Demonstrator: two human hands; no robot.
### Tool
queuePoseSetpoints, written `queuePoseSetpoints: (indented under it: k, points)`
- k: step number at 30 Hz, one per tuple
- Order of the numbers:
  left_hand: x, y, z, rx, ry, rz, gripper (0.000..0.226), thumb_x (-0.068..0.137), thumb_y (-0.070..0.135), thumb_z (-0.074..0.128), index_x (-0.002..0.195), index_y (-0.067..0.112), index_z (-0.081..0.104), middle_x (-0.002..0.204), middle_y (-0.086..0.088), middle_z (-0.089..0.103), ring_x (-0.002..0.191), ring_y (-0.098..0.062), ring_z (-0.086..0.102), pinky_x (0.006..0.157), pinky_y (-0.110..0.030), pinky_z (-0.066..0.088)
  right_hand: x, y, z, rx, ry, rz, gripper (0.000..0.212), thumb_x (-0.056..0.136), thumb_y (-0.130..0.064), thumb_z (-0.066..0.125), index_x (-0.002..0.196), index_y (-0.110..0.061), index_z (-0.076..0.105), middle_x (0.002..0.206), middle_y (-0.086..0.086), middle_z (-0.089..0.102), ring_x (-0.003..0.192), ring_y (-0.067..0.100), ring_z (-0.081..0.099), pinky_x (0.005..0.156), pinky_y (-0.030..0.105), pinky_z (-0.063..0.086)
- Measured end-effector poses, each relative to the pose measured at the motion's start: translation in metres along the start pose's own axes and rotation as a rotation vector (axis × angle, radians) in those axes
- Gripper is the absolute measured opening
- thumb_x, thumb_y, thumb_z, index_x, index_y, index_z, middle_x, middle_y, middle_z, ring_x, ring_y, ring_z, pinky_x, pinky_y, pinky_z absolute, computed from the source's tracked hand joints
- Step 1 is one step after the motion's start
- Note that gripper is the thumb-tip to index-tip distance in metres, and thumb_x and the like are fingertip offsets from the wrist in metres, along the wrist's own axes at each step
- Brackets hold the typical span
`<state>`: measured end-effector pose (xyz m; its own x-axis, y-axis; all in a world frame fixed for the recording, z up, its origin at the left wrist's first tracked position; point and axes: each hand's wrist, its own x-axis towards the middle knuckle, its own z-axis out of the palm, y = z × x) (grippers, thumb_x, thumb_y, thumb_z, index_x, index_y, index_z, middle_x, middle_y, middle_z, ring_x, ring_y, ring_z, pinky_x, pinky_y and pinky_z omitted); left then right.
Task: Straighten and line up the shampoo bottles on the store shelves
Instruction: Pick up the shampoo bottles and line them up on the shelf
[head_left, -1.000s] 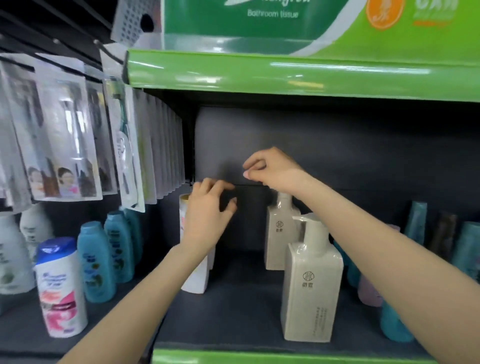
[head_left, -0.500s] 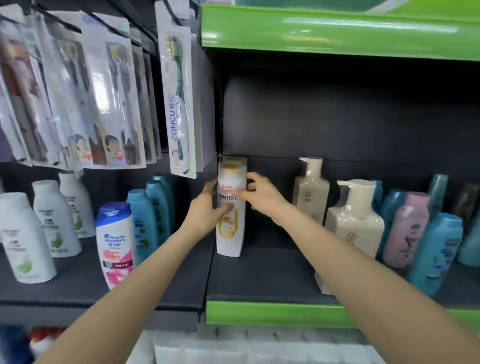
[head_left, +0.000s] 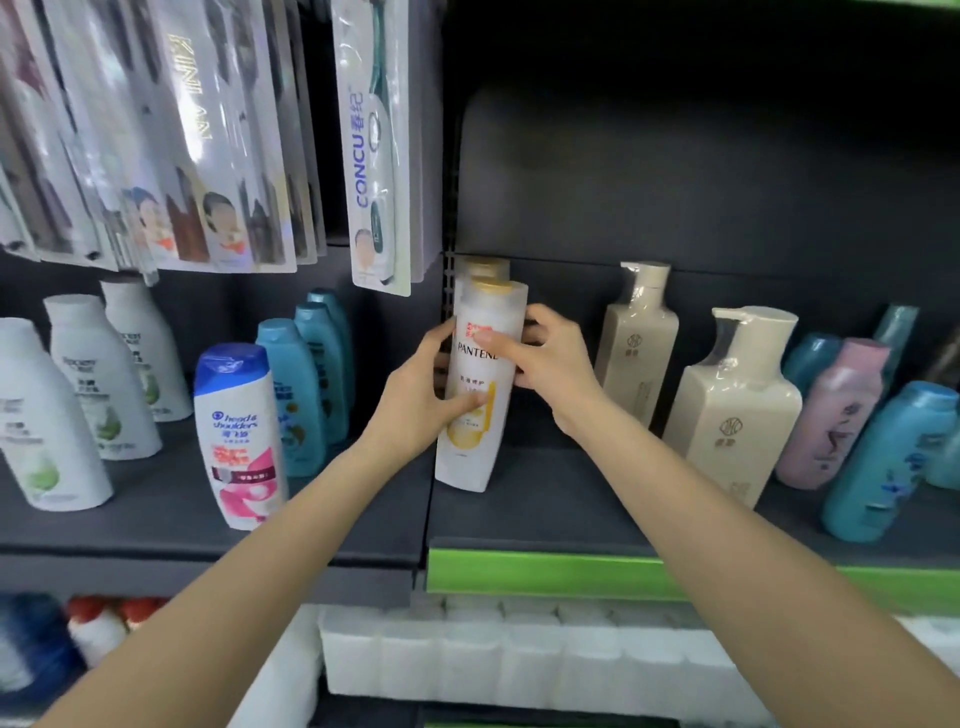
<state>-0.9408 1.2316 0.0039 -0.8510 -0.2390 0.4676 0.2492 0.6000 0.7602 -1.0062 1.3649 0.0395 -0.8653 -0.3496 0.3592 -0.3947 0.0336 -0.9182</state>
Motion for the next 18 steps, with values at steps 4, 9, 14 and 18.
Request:
queuePoseSetpoints:
  k: [4, 9, 14, 18]
  points:
    - [-0.015, -0.002, 0.003, 0.132, -0.078, -0.031, 0.093, 0.068, 0.034, 0.08, 0.143, 0.033, 0.025, 0.115, 0.001, 0.051, 0.1, -0.013, 0.053, 0.086, -0.03, 0.049, -0.01, -0.001, -0.007, 0.161, 0.079, 0.114, 0.028, 0.077, -0.025, 0.077, 0.1, -0.014, 0.064, 0.095, 0.004, 0.071, 0.086, 0.016, 0.07, 0.069, 0.032, 0.06]
    - [-0.027, 0.001, 0.003, 0.299, -0.076, -0.02, 0.094, 0.062, 0.042, 0.08, 0.139, 0.036, 0.027, 0.108, 0.002, 0.047, 0.098, -0.016, 0.053, 0.089, -0.036, 0.048, -0.021, -0.006, -0.011, 0.263, 0.137, 0.166, 0.023, 0.077, -0.025, 0.077, 0.091, -0.016, 0.062, 0.098, 0.006, 0.07, 0.089, 0.019, 0.069, 0.068, 0.031, 0.06]
    - [-0.035, 0.011, 0.003, 0.325, -0.073, -0.027, 0.096, 0.062, 0.045, 0.079, 0.14, 0.037, 0.024, 0.112, 0.004, 0.044, 0.099, -0.017, 0.052, 0.086, -0.038, 0.048, -0.028, -0.01, -0.009, 0.31, 0.206, 0.194, 0.027, 0.079, -0.025, 0.076, 0.096, -0.015, 0.059, 0.102, 0.009, 0.069, 0.092, 0.023, 0.069, 0.071, 0.034, 0.059]
    - [-0.042, 0.02, 0.001, 0.477, -0.021, 0.007, 0.098, 0.063, 0.045, 0.077, 0.143, 0.036, 0.021, 0.114, 0.004, 0.045, 0.097, -0.02, 0.055, 0.079, -0.039, 0.05, -0.032, -0.014, -0.008, 0.344, 0.202, 0.218, 0.03, 0.079, -0.029, 0.075, 0.098, -0.011, 0.061, 0.099, 0.008, 0.07, 0.088, 0.021, 0.07, 0.064, 0.029, 0.059]
